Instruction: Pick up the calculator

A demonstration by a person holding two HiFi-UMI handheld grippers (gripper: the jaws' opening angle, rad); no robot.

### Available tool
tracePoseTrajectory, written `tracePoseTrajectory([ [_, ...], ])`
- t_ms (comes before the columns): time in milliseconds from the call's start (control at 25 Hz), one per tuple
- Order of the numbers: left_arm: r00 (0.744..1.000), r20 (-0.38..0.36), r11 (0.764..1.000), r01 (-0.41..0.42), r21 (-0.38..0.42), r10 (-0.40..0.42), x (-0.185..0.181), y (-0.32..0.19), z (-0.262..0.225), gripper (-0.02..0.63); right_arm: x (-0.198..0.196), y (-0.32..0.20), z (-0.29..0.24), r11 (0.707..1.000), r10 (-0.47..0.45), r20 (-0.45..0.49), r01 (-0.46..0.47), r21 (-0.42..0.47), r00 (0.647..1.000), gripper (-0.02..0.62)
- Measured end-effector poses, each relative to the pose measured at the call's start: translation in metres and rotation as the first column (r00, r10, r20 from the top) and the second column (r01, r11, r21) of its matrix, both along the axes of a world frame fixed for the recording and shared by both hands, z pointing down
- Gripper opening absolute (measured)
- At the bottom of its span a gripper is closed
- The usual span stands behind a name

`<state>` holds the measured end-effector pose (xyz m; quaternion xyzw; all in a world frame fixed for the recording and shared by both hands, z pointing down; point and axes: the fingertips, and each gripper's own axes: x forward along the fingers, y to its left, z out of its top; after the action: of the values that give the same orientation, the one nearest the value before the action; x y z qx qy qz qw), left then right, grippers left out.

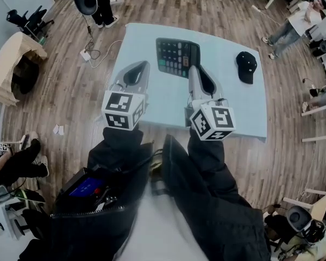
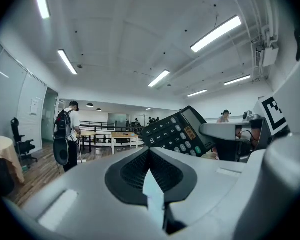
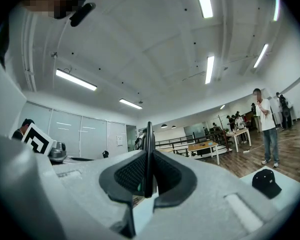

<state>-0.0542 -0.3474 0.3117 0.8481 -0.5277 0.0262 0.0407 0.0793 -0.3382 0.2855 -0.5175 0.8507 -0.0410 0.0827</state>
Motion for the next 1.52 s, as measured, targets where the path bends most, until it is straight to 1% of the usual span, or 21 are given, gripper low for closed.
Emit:
tracePoseTrajectory([
  [320,1.0,-0.016,0.998,0.0,0.058,0.001,0.001,0.002,-0.022,-0.006,0.002,0.007,-0.022,0.998,0.004,-0.008,-0.004,0.06,1.0,0.04],
  [560,1.0,-0.024,0.997,-0.005,0.078,0.007,0.002,0.003,-0.028,-0.006,0.004,0.012,-0.029,0.996,0.013,-0.016,-0.012,0.083,1.0,0.04],
  [880,1.0,-0.028,0.997,-0.005,0.082,0.007,0.001,0.004,-0.027,-0.006,0.001,0.014,-0.028,0.996,0.003,-0.013,-0.002,0.085,1.0,0.04],
  [1520,1.0,-0.027,0.997,-0.01,0.077,0.013,0.001,0.004,-0.026,-0.006,0.003,0.018,-0.035,0.994,0.018,-0.025,-0.015,0.109,1.0,0.04],
])
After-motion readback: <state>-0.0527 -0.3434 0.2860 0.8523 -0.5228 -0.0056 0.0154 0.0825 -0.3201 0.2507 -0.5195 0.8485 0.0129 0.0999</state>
